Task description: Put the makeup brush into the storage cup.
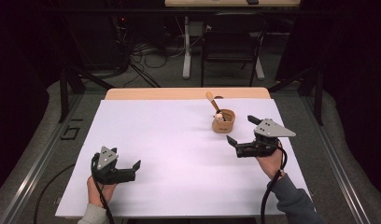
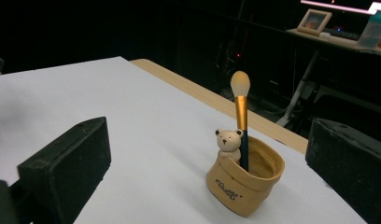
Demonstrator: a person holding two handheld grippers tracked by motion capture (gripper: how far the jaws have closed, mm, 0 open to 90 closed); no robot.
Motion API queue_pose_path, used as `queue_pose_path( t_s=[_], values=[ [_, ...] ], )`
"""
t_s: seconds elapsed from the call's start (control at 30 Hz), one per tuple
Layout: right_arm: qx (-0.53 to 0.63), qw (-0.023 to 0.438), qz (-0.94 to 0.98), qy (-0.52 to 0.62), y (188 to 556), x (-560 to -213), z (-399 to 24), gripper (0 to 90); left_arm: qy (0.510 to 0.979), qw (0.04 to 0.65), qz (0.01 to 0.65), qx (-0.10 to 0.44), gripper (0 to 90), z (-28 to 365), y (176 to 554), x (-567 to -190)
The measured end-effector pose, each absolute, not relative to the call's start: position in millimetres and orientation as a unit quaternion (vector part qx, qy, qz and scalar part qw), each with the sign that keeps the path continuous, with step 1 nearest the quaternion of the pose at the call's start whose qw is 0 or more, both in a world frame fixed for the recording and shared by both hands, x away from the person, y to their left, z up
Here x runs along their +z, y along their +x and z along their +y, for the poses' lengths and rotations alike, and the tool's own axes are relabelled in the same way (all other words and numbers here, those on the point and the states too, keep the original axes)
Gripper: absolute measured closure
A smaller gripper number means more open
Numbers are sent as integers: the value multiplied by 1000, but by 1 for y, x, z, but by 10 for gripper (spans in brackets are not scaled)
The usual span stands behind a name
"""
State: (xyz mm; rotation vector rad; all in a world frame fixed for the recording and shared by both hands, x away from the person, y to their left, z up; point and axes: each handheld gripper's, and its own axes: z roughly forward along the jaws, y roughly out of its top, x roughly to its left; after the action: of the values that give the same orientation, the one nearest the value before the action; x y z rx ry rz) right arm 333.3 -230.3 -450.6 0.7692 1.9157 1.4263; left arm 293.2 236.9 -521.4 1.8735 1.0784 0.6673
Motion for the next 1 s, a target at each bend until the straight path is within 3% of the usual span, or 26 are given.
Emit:
queue_pose_path(
  t_s=[0.57,1.0],
  values=[
    [550,332,707,295,297,-472,-242,1,743,450,408,282,0,238,280,-519],
    [555,324,702,306,274,-485,-252,1,749,458,388,281,0,241,269,-522]
  ],
)
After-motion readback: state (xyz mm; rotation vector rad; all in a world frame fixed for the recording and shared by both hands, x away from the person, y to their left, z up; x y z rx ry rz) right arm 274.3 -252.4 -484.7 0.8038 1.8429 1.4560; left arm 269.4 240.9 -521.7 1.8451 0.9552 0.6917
